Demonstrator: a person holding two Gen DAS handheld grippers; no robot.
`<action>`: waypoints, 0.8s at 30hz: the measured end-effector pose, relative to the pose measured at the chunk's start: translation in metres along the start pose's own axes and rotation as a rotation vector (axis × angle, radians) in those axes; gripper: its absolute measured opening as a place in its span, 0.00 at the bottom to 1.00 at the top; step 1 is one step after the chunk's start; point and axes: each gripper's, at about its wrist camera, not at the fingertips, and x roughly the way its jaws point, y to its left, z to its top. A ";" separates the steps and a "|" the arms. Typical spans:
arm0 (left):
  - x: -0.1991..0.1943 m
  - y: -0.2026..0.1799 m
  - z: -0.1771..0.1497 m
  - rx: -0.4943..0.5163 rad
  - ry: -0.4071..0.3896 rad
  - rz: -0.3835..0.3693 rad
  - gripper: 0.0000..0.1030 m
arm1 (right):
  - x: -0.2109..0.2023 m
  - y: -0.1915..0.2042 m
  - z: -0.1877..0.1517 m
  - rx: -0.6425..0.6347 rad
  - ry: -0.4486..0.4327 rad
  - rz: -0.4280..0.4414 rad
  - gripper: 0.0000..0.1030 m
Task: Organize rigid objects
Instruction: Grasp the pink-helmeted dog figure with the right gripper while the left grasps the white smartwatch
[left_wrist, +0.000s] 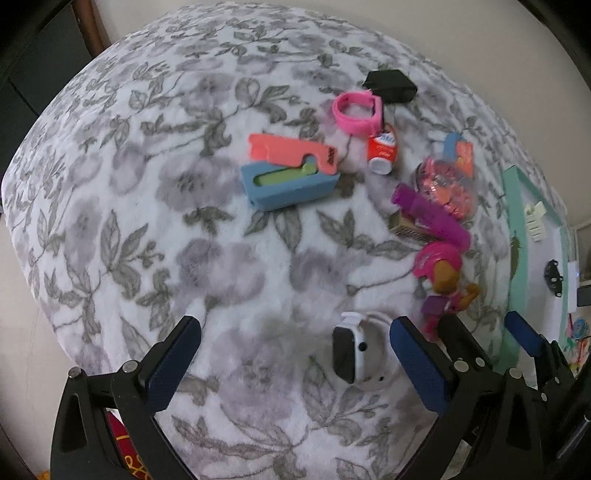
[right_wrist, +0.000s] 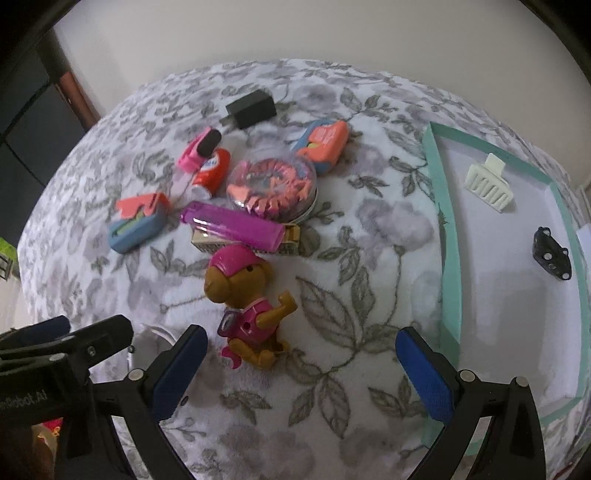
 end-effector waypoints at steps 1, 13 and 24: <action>0.001 0.000 0.000 -0.001 0.004 0.000 0.98 | 0.002 0.000 0.000 0.000 0.003 0.001 1.00; 0.019 -0.003 -0.006 -0.004 0.066 -0.057 0.75 | 0.014 0.015 -0.002 -0.085 0.007 -0.047 0.82; 0.030 -0.007 -0.016 -0.014 0.106 -0.146 0.47 | 0.016 0.034 -0.006 -0.174 0.010 -0.028 0.43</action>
